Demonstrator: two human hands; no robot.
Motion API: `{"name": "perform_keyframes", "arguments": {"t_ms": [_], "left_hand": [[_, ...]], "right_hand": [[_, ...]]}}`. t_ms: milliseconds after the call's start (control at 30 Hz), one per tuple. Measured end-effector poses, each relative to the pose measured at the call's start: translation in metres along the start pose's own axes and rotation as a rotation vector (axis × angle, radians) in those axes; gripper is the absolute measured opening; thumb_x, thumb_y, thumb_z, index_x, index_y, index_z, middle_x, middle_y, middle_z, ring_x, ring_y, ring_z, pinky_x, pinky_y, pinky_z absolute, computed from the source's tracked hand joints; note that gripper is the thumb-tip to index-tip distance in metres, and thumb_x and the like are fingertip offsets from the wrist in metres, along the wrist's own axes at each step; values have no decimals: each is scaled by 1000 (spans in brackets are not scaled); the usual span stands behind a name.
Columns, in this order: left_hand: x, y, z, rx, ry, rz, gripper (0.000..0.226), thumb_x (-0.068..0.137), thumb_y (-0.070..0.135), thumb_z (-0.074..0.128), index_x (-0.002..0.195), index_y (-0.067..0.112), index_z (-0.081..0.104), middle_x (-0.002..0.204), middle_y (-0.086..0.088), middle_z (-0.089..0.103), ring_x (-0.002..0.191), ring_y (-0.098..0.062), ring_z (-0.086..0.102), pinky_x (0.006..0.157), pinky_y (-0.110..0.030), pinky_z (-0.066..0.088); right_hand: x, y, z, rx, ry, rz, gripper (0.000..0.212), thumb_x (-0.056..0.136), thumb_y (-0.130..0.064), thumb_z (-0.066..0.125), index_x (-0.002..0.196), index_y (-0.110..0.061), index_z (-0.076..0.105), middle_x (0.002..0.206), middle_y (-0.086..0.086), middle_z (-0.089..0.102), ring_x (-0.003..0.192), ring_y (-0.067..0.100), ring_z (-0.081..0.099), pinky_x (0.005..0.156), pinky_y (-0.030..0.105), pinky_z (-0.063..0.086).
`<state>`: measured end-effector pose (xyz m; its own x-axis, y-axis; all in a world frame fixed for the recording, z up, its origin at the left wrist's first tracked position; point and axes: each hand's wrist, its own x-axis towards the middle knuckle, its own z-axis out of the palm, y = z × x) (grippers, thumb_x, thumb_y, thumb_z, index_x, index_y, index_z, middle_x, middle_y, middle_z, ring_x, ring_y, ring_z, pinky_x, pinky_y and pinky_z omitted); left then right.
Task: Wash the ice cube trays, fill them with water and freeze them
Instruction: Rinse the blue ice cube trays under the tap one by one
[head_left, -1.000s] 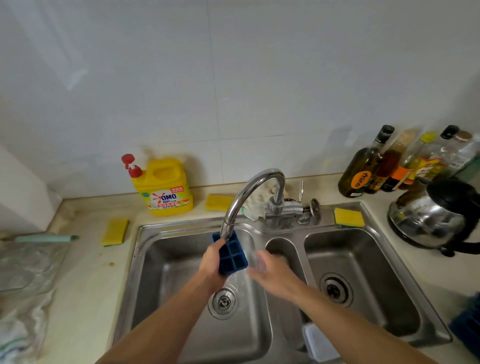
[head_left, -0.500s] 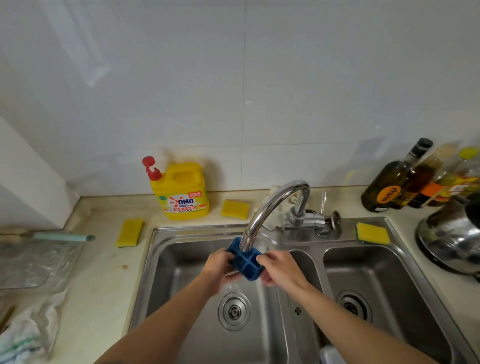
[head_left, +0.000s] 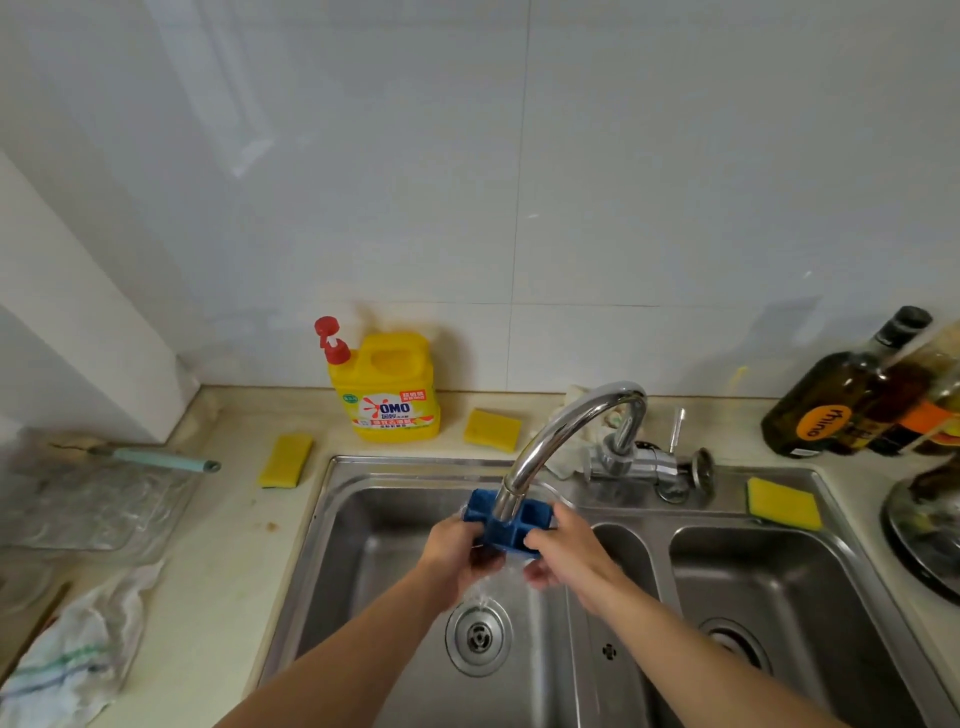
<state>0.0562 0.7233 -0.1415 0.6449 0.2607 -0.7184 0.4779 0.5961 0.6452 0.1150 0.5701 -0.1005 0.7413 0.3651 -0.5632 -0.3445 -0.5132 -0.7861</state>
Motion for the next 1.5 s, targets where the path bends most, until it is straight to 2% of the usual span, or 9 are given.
{"name": "perform_keyframes", "arguments": {"t_ms": [133,367,467,567,767,900,1033,1133,1500], "left_hand": [[-1,-3,-2,81,-15,-19,28,96,-2,47,116,5,64,104,-22,73,85,-29,70,68,-36,60],[-6,3,4,226,10,96,24,94,-2,49,106,8,67,86,-11,76,78,-23,73,64,-31,60],[-11,6,6,272,18,181,18,92,13,60,108,13,67,90,-8,76,80,-19,74,65,-29,60],[-22,5,4,199,-34,235,42,75,33,73,114,22,64,98,-4,76,86,-18,75,68,-30,58],[-28,-11,5,-76,-23,136,29,90,-1,58,119,-3,57,95,-21,74,81,-29,71,73,-38,59],[-32,-8,10,-130,-108,10,21,97,5,47,109,1,65,90,-18,69,72,-23,64,68,-36,57],[-32,-3,17,-89,-8,42,23,97,1,46,107,-2,66,87,-20,72,70,-27,67,64,-38,57],[-32,-1,24,-72,44,67,24,94,-5,44,110,-11,60,82,-26,64,60,-32,59,53,-37,51],[-19,15,5,349,114,188,31,91,-2,43,109,16,61,101,-12,73,92,-28,71,65,-35,58]], "right_hand": [[0,-2,6,-159,76,-70,31,92,-3,56,117,-22,53,99,7,70,67,24,74,61,35,63],[2,3,5,-98,100,-31,24,93,-4,53,110,-20,59,90,9,72,50,17,67,54,29,59],[2,3,7,30,94,30,28,96,-2,46,100,-24,63,85,12,73,49,18,64,53,31,57],[3,2,13,175,128,72,28,95,3,44,101,-16,65,78,16,70,48,21,59,51,32,51],[-1,-6,38,119,267,-77,23,91,0,57,103,-19,61,92,8,71,71,20,69,57,30,57],[-4,-7,43,-46,331,-238,35,86,4,61,97,-28,56,92,-14,62,83,0,61,64,9,43],[-5,-6,39,-18,299,-202,34,87,2,59,99,-30,54,93,-10,65,87,13,65,73,24,49],[-2,-4,34,10,214,-142,28,85,1,56,103,-20,60,87,7,71,73,23,72,56,31,58],[2,3,16,13,-93,71,16,96,-4,56,108,-9,65,98,17,74,62,22,69,60,31,57]]}}
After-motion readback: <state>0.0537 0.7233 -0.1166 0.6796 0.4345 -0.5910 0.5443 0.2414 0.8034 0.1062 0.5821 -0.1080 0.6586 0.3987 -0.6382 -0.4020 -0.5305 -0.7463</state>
